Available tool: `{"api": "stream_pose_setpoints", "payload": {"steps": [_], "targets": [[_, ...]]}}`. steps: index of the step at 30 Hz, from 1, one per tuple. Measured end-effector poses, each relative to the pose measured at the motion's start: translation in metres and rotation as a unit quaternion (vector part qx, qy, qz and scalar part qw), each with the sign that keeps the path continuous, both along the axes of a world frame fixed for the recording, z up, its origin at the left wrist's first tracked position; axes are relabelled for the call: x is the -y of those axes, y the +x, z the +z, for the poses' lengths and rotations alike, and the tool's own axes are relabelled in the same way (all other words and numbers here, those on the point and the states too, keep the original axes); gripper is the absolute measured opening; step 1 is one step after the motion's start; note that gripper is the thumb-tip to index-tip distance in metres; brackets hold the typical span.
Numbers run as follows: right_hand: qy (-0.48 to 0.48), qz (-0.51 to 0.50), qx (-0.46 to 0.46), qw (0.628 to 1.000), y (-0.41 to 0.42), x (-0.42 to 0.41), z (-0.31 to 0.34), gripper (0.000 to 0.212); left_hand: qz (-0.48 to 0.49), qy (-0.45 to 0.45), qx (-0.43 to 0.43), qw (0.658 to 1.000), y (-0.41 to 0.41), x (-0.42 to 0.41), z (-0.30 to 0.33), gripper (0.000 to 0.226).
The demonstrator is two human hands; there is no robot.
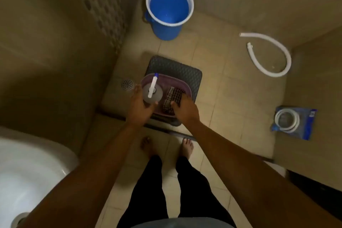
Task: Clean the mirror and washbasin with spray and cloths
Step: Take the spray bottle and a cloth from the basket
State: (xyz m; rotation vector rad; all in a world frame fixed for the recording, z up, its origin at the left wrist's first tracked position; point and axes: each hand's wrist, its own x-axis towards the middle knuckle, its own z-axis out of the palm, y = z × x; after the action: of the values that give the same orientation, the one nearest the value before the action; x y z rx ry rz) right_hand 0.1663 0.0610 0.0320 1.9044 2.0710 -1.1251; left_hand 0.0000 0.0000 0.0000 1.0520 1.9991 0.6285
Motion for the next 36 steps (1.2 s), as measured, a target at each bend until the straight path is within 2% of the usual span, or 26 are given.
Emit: {"api": "stream_pose_setpoints", "payload": {"steps": [8,14,18,21,26,30,36], "targets": [[-0.066,-0.071,0.065,0.993,-0.019,-0.028,-0.057,0.044,0.047,-0.012,0.038,0.998,0.007,-0.017,-0.037,0.089],[-0.073,-0.098,0.090,0.988,-0.035,-0.032,-0.083,0.075,0.070,-0.004,0.032,0.997,0.006,-0.024,-0.047,0.079],[-0.069,-0.096,0.093,0.989,-0.035,-0.034,-0.090,0.065,0.070,-0.004,0.037,0.997,0.005,-0.029,-0.055,0.073],[-0.045,-0.090,0.096,0.990,-0.031,-0.035,-0.089,0.047,0.082,-0.005,0.032,0.996,0.005,-0.033,-0.054,0.069],[-0.052,-0.114,0.077,0.989,-0.027,-0.035,-0.072,0.045,0.091,0.016,0.032,0.995,0.003,-0.040,-0.048,0.061],[-0.017,-0.172,0.040,0.984,-0.028,-0.036,-0.057,0.035,0.103,0.027,0.056,0.993,0.005,-0.046,-0.042,0.056],[0.012,-0.265,-0.033,0.964,-0.023,-0.030,-0.048,0.029,0.103,0.026,0.049,0.993,0.010,-0.045,-0.044,0.047]]}}
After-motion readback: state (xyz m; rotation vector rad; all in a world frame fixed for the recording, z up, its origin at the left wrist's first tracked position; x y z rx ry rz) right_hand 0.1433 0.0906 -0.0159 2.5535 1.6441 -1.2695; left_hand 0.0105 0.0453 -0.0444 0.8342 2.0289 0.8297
